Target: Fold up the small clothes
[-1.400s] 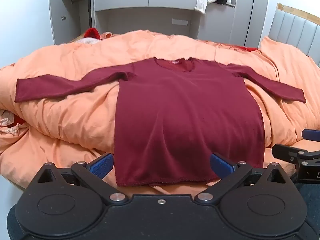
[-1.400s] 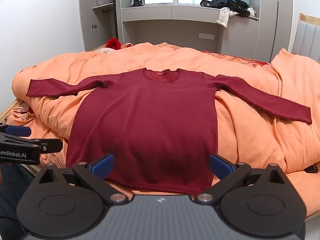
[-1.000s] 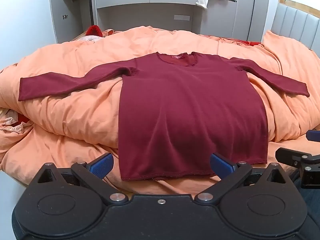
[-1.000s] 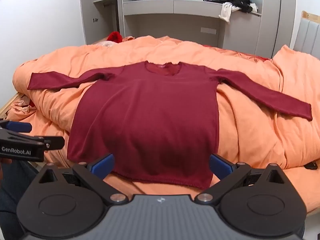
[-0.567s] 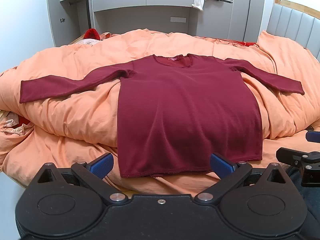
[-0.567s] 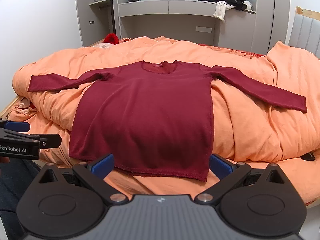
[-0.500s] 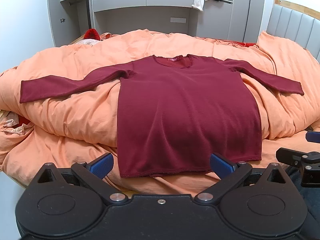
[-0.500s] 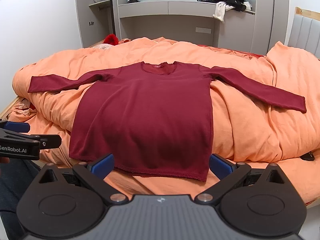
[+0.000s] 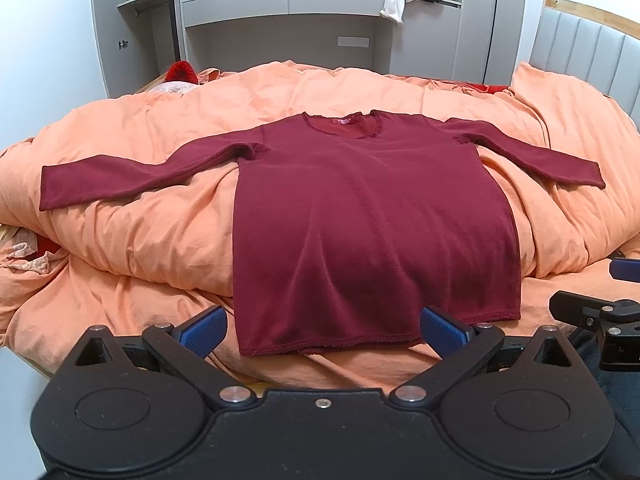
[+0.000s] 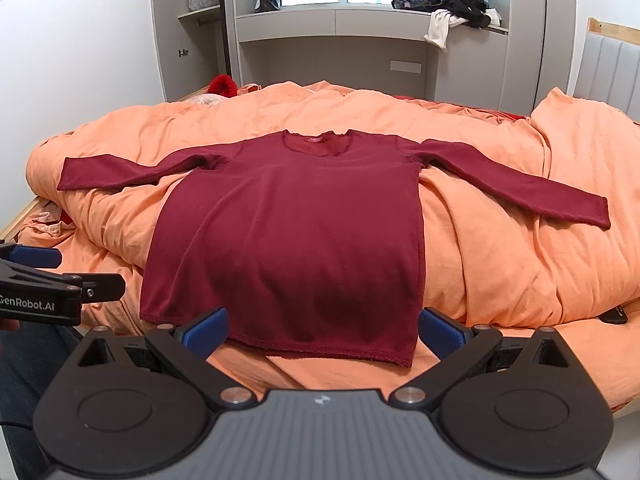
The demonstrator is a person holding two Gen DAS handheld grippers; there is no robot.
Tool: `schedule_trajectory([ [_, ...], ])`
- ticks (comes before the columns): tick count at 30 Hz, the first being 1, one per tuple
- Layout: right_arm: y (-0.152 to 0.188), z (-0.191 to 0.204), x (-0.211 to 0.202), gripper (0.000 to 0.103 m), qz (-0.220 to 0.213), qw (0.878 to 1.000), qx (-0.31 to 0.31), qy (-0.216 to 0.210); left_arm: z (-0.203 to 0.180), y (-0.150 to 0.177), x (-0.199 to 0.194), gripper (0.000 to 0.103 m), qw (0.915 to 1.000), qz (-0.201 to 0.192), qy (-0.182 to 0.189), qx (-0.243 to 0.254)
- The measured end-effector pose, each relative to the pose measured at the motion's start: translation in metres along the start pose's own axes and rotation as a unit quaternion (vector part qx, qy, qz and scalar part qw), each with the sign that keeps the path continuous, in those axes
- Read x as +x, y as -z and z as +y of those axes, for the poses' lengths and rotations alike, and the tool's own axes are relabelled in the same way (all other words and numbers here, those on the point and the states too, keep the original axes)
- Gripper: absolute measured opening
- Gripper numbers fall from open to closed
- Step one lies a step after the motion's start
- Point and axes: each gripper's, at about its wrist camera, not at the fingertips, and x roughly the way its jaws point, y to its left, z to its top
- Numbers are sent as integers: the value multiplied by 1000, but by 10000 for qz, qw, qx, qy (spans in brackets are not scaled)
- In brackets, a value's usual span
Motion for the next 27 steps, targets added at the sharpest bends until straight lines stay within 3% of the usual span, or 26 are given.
schedule_trajectory([
  [27, -6, -1, 10, 103, 11, 10000, -13, 3, -6, -5, 9, 102, 9997, 84, 198, 115],
])
